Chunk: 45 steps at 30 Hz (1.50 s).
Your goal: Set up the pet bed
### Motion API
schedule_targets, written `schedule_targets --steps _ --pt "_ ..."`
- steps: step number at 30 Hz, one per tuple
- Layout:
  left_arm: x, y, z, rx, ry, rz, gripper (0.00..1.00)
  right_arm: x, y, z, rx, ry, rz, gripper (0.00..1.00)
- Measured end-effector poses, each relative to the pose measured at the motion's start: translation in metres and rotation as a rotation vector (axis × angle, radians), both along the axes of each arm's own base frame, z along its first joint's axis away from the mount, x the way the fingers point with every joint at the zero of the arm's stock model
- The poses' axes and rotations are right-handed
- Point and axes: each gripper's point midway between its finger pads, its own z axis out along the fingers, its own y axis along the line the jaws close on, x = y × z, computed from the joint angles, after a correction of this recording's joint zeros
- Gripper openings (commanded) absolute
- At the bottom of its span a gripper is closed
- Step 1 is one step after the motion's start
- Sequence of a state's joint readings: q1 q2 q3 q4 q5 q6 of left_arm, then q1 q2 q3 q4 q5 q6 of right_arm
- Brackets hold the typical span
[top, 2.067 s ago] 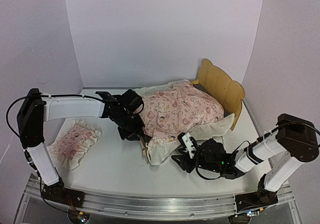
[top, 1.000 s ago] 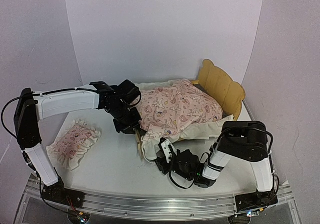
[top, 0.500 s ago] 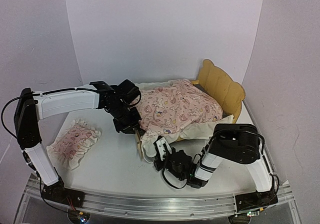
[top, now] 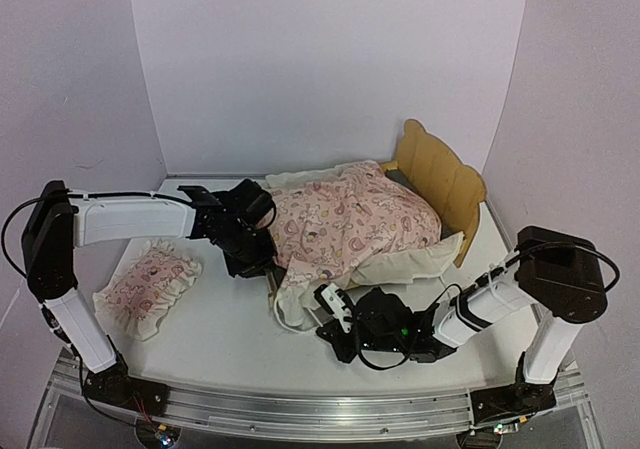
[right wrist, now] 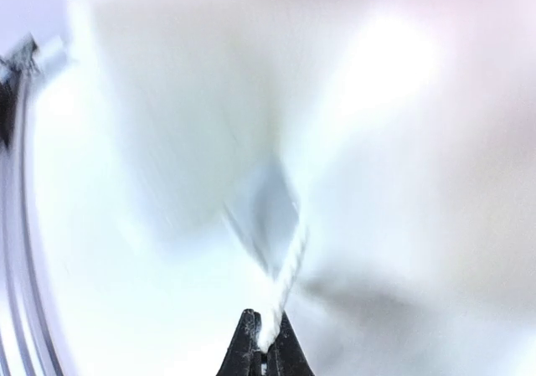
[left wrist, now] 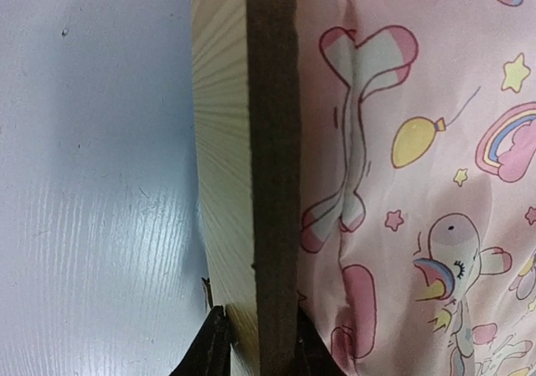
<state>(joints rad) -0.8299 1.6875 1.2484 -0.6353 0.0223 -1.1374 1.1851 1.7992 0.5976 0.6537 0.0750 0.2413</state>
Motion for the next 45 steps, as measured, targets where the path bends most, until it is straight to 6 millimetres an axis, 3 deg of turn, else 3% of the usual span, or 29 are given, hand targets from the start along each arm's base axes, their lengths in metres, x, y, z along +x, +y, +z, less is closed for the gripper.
schedule_targets --steps 5,10,12,15,17,20,24,27,29,31,34,38,43,45 --pt "0.006 0.007 -0.010 0.043 -0.064 -0.029 0.00 -0.020 -0.010 -0.028 -0.116 0.133 0.052 0.00" --pt "0.013 0.013 -0.014 0.084 -0.114 -0.075 0.01 -0.023 -0.005 -0.021 -0.130 0.176 0.064 0.00" --pt "0.016 0.015 -0.016 0.096 -0.135 -0.090 0.09 -0.021 -0.001 -0.012 -0.124 0.188 0.067 0.00" --pt "0.020 0.018 -0.015 0.109 -0.172 -0.111 0.40 -0.017 0.010 0.007 -0.094 0.203 0.078 0.00" --pt "0.024 0.020 -0.011 0.111 -0.229 -0.146 0.54 -0.014 0.017 0.018 -0.070 0.210 0.086 0.00" --pt "0.020 0.027 0.008 0.092 -0.327 -0.195 0.65 -0.014 0.019 0.020 -0.064 0.232 0.099 0.00" --pt "-0.005 0.035 0.054 0.028 -0.472 -0.261 0.64 -0.015 0.014 0.015 -0.082 0.262 0.102 0.00" --pt "-0.040 0.011 0.089 -0.063 -0.568 -0.361 0.58 -0.015 0.012 0.013 -0.089 0.272 0.103 0.00" --pt "-0.066 -0.014 0.098 -0.128 -0.588 -0.433 0.56 -0.016 0.011 0.013 -0.090 0.276 0.105 0.00" --pt "-0.092 -0.036 0.093 -0.164 -0.579 -0.503 0.56 -0.016 0.011 0.013 -0.090 0.279 0.109 0.00" --pt "-0.114 -0.050 0.066 -0.135 -0.539 -0.562 0.55 -0.018 0.012 0.013 -0.087 0.283 0.115 0.00" --pt "-0.113 -0.048 0.030 -0.035 -0.504 -0.558 0.54 -0.018 0.013 0.014 -0.082 0.284 0.120 0.00" --pt "-0.109 -0.044 0.014 0.026 -0.504 -0.541 0.52 -0.019 0.012 0.018 -0.074 0.281 0.124 0.00" --pt "-0.107 -0.043 0.010 0.046 -0.507 -0.535 0.46 -0.020 0.011 0.019 -0.070 0.279 0.125 0.00"
